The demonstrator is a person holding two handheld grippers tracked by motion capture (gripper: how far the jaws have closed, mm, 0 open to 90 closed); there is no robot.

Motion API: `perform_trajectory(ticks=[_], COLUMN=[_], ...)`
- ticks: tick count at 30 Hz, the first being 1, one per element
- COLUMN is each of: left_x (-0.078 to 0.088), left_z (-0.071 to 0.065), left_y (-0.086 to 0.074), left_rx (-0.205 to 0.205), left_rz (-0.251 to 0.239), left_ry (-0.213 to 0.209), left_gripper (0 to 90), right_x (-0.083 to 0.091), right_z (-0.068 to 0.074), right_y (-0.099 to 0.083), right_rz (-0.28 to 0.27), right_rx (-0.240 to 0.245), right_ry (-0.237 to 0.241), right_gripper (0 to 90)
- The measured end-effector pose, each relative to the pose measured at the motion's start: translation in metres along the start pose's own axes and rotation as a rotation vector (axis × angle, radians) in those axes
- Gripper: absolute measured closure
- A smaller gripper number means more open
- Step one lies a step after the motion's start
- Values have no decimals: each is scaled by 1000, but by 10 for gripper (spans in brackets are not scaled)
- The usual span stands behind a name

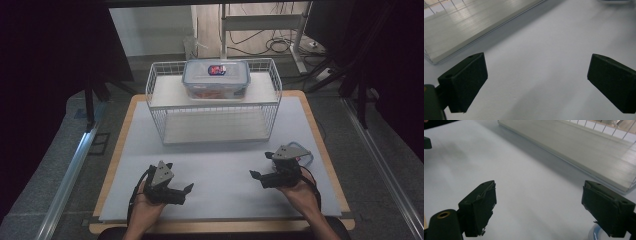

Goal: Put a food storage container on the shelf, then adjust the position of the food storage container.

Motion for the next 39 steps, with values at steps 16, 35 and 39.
perform_trajectory(ticks=[16,35,39], left_x=[2,0,-2], left_z=[1,4,3], left_y=[-2,-7,-7], left_rx=[-2,-15,-17], left_rz=[-6,26,29], left_ry=[15,26,26], left_gripper=[28,29,30], right_x=[0,40,48], right_z=[-8,-123,-151], right_y=[-6,-28,-39], right_rz=[37,98,103], right_rx=[-26,-165,-224], right_ry=[-6,-280,-345], right_gripper=[68,893,895])
Point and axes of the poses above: each handheld gripper's, and its own axes: x roughly backward along the jaws, y roughly out of its top, z roughly to its left, the point moved 10 cm from there along -x, roughly forward along the jaws, and after that the axes turned 8 degrees about -y, right-handed, at the moved point
